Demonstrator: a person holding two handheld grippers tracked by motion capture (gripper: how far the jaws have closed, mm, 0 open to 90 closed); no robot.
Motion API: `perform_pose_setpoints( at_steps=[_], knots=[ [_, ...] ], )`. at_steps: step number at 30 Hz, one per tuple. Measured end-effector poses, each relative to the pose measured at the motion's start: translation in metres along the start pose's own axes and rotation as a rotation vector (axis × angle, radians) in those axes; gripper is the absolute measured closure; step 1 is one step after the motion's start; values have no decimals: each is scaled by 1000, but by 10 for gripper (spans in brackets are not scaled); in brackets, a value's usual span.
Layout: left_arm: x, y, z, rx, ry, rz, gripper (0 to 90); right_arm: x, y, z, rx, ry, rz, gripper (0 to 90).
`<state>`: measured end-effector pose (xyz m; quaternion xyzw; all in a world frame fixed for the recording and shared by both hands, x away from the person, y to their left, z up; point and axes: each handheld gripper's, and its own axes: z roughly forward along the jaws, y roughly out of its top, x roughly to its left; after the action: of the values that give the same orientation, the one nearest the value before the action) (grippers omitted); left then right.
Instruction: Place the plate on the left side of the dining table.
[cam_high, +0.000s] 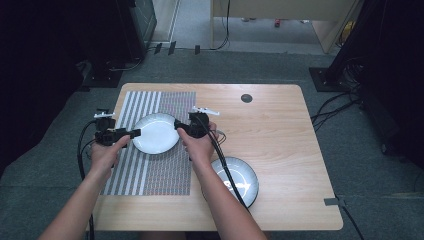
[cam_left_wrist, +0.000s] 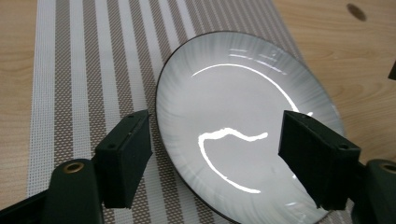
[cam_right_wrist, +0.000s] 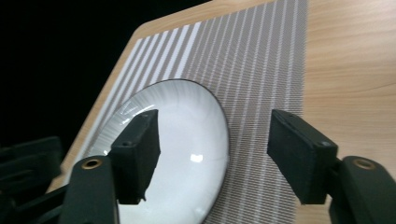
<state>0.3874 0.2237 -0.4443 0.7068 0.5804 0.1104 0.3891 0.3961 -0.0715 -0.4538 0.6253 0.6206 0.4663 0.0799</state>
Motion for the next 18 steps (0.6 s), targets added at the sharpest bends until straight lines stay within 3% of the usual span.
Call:
perform_pose_setpoints(
  at_steps=[3, 8, 16, 18],
  knots=[
    [-7, 1, -13, -33, -16, 16, 179, -2, 1, -12, 31, -20, -68, 327],
    [-16, 2, -34, -95, -41, 20, 177, -9, 3, -36, 5, 33, -92, 310],
    [-32, -5, -55, -144, -74, 70, 176, -18, 5, -73, -21, 45, -150, 294],
    [-39, -7, -58, -150, -66, 88, 177, -22, 5, -83, -30, 39, -156, 294]
  ],
)
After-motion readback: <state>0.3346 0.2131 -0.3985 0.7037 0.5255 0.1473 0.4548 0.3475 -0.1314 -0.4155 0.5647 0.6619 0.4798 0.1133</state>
